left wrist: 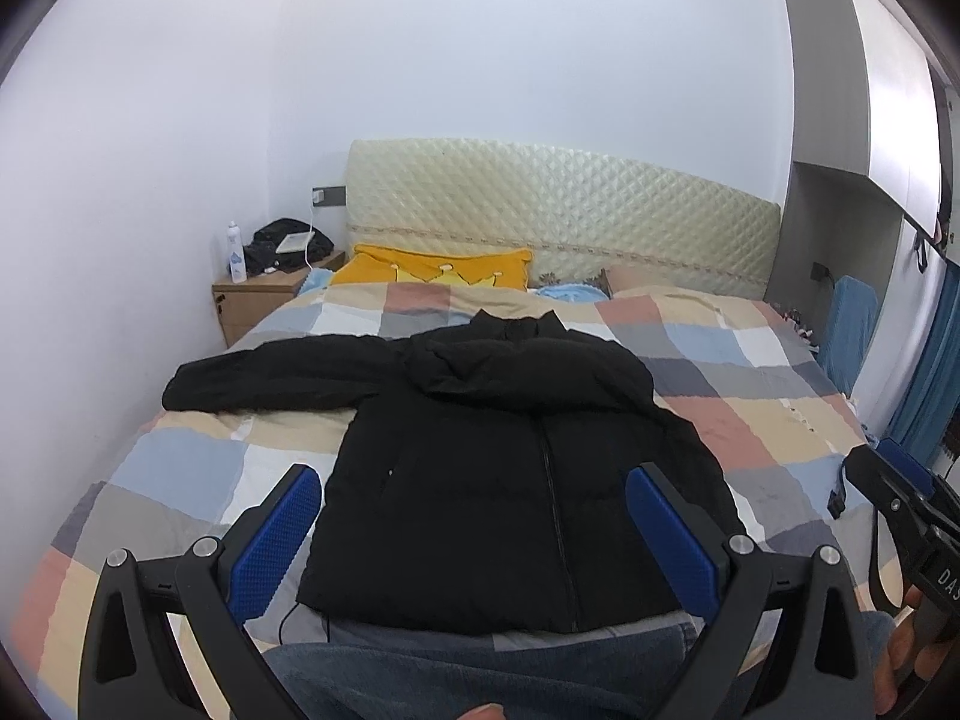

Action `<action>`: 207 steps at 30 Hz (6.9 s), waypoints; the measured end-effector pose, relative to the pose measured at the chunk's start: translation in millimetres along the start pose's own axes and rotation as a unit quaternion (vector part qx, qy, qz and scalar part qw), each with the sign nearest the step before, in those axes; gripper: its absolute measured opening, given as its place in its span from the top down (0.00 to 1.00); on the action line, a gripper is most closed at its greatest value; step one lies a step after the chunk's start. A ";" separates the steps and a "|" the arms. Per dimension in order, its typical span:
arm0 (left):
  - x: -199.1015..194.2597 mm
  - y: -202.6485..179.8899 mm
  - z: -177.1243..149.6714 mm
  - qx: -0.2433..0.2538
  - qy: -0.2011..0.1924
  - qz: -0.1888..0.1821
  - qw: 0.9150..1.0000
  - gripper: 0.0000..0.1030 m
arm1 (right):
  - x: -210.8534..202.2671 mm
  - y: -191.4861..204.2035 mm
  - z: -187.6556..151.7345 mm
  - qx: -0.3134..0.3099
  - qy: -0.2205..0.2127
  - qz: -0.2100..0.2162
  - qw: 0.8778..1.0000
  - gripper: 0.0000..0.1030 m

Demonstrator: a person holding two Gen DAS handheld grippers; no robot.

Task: Fold large clothes
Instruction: 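Open the right tool, release the sleeve and withdraw, then reach the left tool to the other sleeve cuff and grasp it, then lift the sleeve with the left tool and fold it over the jacket body, then release the sleeve from the left tool and withdraw it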

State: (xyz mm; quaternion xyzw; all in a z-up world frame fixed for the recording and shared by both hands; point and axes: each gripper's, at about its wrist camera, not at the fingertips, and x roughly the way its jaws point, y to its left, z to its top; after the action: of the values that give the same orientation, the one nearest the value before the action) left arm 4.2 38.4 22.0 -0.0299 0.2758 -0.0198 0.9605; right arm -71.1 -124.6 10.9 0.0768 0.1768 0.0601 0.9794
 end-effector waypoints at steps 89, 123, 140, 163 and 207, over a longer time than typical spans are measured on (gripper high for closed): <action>343.3 463.0 95.3 -0.222 -0.019 0.153 0.963 0.94 | 183.5 -11.4 -34.1 -0.034 0.105 -0.049 0.993 0.02; 268.8 -3.5 266.0 0.069 -0.090 -0.044 0.993 0.94 | 118.7 -81.1 -45.5 0.008 0.018 -0.059 0.998 0.00; 441.9 -202.1 146.4 0.104 0.043 -0.186 0.976 0.93 | 157.5 -128.0 -44.5 0.059 0.036 -0.059 0.996 0.00; 536.1 -214.0 30.4 0.060 0.115 -0.173 0.976 0.90 | 198.2 -127.3 -63.4 0.078 0.092 -0.058 0.991 0.00; 125.0 -9.3 72.3 0.037 -0.080 -0.080 0.993 0.32 | 123.7 -62.7 -46.8 -0.027 0.018 -0.013 0.999 0.00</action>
State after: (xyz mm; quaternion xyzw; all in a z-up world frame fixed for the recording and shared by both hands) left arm 148.3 25.6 17.7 -0.0176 0.1937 -0.1041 0.9754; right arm 33.0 -162.2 -84.9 0.0473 0.1939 0.0530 0.9784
